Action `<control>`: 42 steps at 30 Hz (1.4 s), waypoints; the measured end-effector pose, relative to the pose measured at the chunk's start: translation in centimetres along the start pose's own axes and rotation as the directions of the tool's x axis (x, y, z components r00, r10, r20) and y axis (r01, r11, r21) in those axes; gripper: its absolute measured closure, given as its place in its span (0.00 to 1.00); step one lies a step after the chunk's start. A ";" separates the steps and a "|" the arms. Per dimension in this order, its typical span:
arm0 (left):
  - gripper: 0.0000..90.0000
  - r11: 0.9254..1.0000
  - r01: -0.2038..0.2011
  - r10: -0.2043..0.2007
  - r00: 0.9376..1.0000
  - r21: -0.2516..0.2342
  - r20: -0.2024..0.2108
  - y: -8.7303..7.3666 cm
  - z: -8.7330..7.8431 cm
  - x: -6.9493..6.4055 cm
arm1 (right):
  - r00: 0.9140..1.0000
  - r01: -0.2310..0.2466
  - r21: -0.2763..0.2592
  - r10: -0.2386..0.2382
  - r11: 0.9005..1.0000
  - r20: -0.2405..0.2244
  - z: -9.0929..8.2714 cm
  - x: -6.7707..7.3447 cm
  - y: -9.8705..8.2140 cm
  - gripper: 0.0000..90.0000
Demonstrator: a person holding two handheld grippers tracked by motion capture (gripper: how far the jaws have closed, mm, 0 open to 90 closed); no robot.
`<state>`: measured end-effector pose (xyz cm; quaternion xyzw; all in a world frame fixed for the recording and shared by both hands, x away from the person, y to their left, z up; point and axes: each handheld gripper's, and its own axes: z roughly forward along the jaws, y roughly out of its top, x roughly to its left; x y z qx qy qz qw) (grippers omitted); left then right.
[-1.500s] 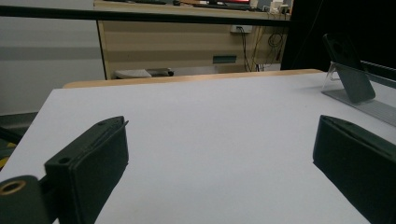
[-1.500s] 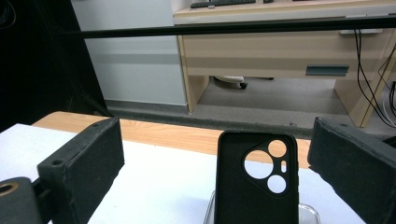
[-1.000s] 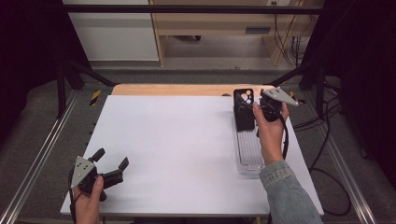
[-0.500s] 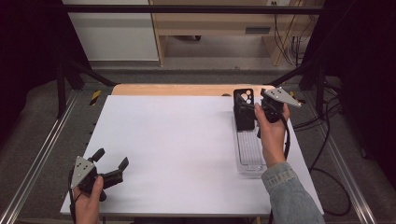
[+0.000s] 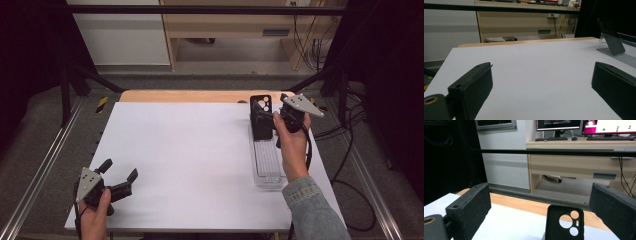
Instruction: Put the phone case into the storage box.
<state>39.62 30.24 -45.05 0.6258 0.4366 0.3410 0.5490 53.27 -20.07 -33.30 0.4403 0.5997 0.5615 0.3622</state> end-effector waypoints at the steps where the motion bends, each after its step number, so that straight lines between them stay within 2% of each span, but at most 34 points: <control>1: 0.04 1.000 0.000 0.000 1.000 0.000 0.000 0.0 0.0 0.0 | 1.000 0.003 -0.004 -0.003 1.000 0.000 0.0 0.0 0.0 0.05; 17: 0.04 1.000 -0.002 0.002 1.000 0.001 0.002 0.0 0.0 0.0 | 0.999 0.043 -0.044 -0.042 0.998 0.010 -0.6 0.3 0.2 0.03; 29: 0.04 1.000 -0.002 0.002 1.000 0.001 0.003 0.0 0.0 0.0 | 1.000 0.026 -0.056 -0.026 0.998 0.013 -1.4 0.0 0.2 0.03; 42: 0.04 1.000 0.000 0.000 1.000 0.003 0.004 0.0 0.0 0.0 | 0.999 0.031 -0.061 -0.030 0.998 0.013 -2.4 -0.2 0.2 0.03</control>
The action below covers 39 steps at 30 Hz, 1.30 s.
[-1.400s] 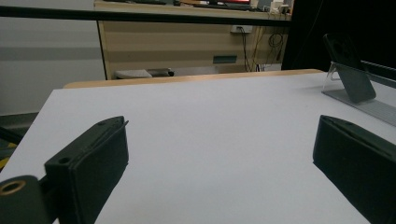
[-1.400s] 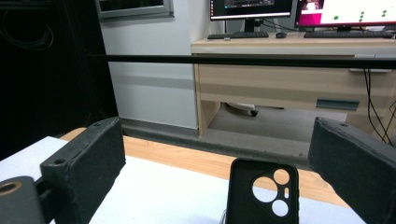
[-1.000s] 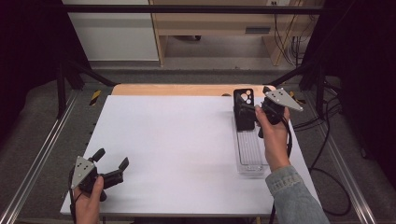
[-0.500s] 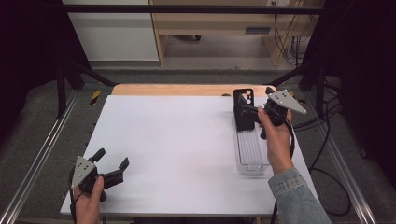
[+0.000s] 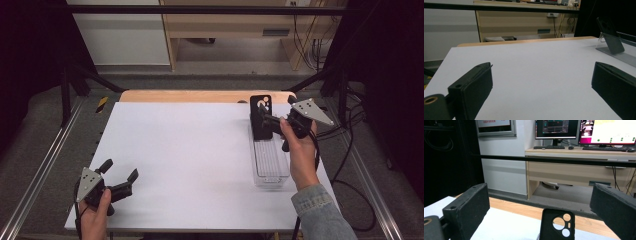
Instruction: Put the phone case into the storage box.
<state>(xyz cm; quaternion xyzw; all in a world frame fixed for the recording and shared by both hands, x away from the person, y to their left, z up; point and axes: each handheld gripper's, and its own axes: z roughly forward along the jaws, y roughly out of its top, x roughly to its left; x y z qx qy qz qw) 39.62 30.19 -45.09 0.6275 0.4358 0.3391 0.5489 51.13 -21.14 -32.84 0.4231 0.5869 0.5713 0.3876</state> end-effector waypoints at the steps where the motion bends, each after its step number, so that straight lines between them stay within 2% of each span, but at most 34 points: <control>1: 0.04 1.000 0.001 -0.001 1.000 -0.003 -0.001 0.0 0.0 0.0 | 1.000 0.002 0.000 -0.002 1.000 0.000 -0.1 0.0 0.0 0.03; 20: 0.04 1.000 -0.002 0.002 1.000 0.001 0.000 0.0 -0.1 0.0 | 1.000 0.009 -0.007 -0.009 1.000 0.008 -2.1 -0.6 1.1 0.03; 39: 0.04 1.000 -0.002 0.002 1.000 0.004 0.003 0.0 -0.1 0.0 | 1.000 0.004 0.005 -0.004 1.000 0.023 -3.5 -1.6 1.1 0.02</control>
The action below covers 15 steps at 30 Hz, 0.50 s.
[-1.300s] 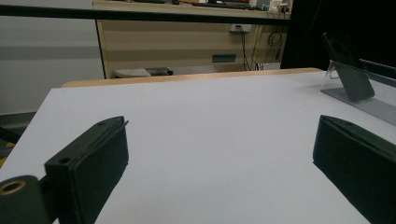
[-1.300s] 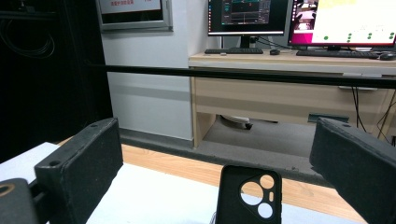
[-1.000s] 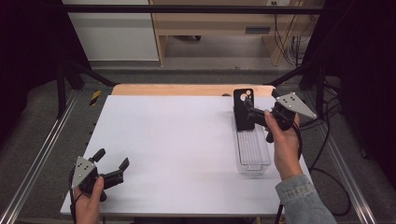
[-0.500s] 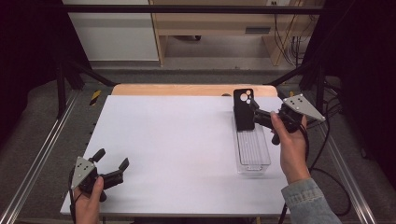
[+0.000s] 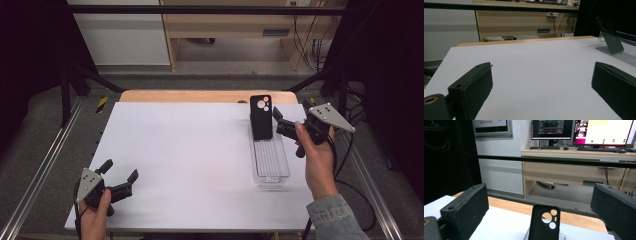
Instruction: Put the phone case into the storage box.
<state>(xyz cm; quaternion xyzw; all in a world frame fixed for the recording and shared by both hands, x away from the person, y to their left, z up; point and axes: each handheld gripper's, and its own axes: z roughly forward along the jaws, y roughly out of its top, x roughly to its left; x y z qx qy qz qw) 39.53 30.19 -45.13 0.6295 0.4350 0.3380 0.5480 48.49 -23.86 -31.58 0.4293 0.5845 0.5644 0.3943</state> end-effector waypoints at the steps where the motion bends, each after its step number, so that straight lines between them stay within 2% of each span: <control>1: 0.04 1.000 -0.001 0.001 1.000 0.000 0.000 0.0 0.0 0.0 | 1.000 -0.001 0.000 0.001 1.000 0.000 0.0 0.0 0.0 0.02; 15: 0.04 1.000 -0.002 0.002 1.000 -0.005 0.000 0.1 -0.1 0.1 | 1.000 -0.008 0.006 0.008 1.000 0.010 -0.8 -0.5 -0.6 0.02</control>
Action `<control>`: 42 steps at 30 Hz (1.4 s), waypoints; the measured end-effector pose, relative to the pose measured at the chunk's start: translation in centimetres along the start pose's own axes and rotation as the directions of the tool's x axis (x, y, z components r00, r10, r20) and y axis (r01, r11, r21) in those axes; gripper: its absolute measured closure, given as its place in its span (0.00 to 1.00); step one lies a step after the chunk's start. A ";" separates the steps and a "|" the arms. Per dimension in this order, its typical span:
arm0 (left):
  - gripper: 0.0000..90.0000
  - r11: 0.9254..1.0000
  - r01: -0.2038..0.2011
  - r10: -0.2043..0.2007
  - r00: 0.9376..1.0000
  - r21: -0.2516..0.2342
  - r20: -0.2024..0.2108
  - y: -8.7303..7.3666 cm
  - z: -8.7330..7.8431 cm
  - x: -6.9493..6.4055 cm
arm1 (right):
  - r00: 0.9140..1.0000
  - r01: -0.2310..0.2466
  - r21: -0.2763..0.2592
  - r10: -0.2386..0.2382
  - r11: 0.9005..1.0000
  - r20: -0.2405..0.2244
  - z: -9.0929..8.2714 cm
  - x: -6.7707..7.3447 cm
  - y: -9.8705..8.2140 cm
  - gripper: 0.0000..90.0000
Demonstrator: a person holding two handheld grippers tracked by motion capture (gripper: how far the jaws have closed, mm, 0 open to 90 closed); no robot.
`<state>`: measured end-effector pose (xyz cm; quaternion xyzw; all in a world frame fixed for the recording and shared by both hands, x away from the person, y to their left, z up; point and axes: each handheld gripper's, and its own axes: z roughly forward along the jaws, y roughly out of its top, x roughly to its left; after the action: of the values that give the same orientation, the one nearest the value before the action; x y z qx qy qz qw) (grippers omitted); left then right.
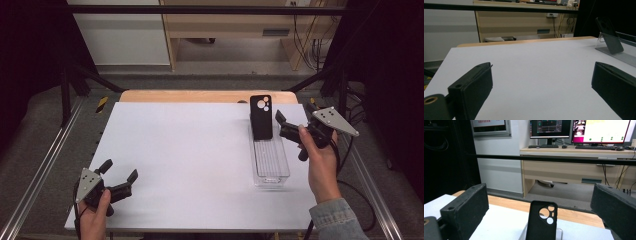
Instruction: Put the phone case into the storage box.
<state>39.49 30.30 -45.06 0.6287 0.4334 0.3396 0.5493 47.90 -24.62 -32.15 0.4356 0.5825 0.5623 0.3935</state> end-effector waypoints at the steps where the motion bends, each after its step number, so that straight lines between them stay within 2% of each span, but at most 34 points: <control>1: 0.04 1.000 0.001 -0.001 1.000 0.000 0.000 0.0 0.0 0.0 | 1.000 -0.004 -0.003 0.004 1.000 -0.001 -0.1 0.0 0.0 0.02; 7: 0.04 1.000 -0.002 0.002 1.000 0.000 0.002 0.0 0.0 0.0 | 1.000 -0.010 -0.007 0.010 1.000 -0.003 -0.5 -0.1 -0.1 0.02; 19: 0.04 0.999 -0.040 0.040 0.999 0.002 0.009 0.1 0.1 -0.4 | 1.000 -0.015 -0.020 0.015 1.000 0.005 -1.4 -0.8 -0.5 0.02; 28: 0.04 0.999 -0.042 0.042 0.999 0.006 0.020 0.1 0.1 -0.5 | 1.000 -0.027 -0.016 0.027 1.000 0.005 -2.0 -1.1 -1.1 0.03; 31: 0.04 0.999 -0.052 0.051 0.998 0.018 0.034 0.2 0.1 -0.7 | 0.999 -0.034 -0.018 0.034 0.999 0.010 -2.2 -1.3 -1.4 0.03; 36: 0.04 0.995 -0.097 0.096 0.995 0.023 0.038 0.4 0.0 -0.7 | 0.999 -0.041 -0.014 0.041 0.999 0.011 -2.5 -1.6 -1.7 0.03; 42: 0.04 0.994 -0.105 0.104 0.994 0.025 0.029 0.5 -0.5 -0.5 | 1.000 -0.018 -0.024 0.018 1.000 0.011 -2.9 -1.6 -1.8 0.03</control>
<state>38.95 30.02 -44.46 0.6624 0.3968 0.3533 0.5282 45.48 -27.00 -33.83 0.4393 0.5696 0.5702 0.3967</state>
